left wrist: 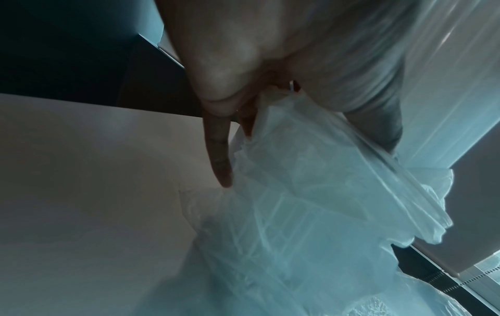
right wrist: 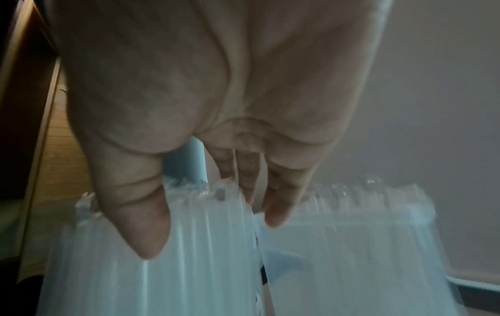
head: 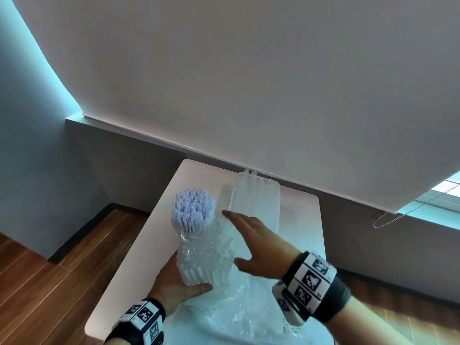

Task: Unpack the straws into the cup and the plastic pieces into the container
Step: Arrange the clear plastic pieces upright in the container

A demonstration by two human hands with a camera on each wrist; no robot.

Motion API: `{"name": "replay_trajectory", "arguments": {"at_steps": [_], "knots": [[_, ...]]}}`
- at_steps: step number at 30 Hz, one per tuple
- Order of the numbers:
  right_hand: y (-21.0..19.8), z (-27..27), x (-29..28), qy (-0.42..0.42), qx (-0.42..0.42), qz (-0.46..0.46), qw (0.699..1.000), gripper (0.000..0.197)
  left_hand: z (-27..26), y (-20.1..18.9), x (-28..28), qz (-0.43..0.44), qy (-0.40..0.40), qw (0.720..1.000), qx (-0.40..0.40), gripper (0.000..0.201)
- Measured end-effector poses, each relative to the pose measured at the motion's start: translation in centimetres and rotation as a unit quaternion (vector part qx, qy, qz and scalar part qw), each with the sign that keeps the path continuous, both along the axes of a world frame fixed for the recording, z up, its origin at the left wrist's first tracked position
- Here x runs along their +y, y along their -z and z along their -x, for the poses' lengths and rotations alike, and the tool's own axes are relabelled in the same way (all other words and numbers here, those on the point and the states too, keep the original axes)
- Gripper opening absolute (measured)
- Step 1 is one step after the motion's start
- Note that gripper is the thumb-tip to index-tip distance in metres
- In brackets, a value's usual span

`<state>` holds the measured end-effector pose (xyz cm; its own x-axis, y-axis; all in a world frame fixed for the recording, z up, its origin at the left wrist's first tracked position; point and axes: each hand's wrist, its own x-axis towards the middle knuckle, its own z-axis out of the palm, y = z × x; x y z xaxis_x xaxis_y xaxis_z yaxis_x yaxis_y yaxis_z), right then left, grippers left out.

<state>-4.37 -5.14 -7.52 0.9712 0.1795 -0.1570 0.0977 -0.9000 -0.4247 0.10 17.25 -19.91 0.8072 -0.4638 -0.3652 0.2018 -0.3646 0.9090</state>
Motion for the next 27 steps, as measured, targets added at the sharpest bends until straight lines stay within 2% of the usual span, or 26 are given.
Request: {"name": "replay_trajectory", "arguments": {"at_steps": [3, 6, 10, 12, 14, 17, 20, 27], "knots": [[1.7, 0.6, 0.3, 0.011, -0.052, 0.0, 0.999, 0.098, 0.0, 0.4, 0.1, -0.013, -0.007, 1.0, -0.012, 0.093], [3.0, 0.8, 0.5, 0.049, -0.089, -0.025, 0.994, 0.093, 0.0, 0.5, 0.2, -0.015, -0.012, 1.0, -0.012, 0.096], [4.5, 1.4, 0.8, 0.112, -0.142, -0.126, 0.975, 0.061, 0.0, 0.4, 0.1, -0.015, -0.022, 1.0, -0.015, 0.102], [5.1, 1.6, 1.0, 0.137, -0.173, -0.163, 0.962, 0.045, 0.0, 0.4, 0.1, -0.011, -0.02, 1.0, -0.018, 0.1], [5.7, 1.7, 1.1, 0.151, -0.196, -0.181, 0.952, 0.038, 0.0, 0.3, 0.0, -0.005, -0.022, 1.0, -0.017, 0.094], [6.4, 2.0, 1.4, 0.171, -0.198, -0.207, 0.943, 0.037, 0.2, 0.3, 0.0, -0.003, -0.023, 1.0, -0.019, 0.087], [6.9, 2.0, 2.0, 0.191, -0.203, -0.225, 0.934, 0.036, 0.2, 0.4, 0.0, -0.002, -0.029, 1.0, -0.013, 0.093], [6.5, 1.6, 2.5, 0.145, -0.206, -0.196, 0.948, 0.042, 0.1, 0.7, 0.0, -0.014, -0.027, 1.0, -0.008, 0.097]]}}
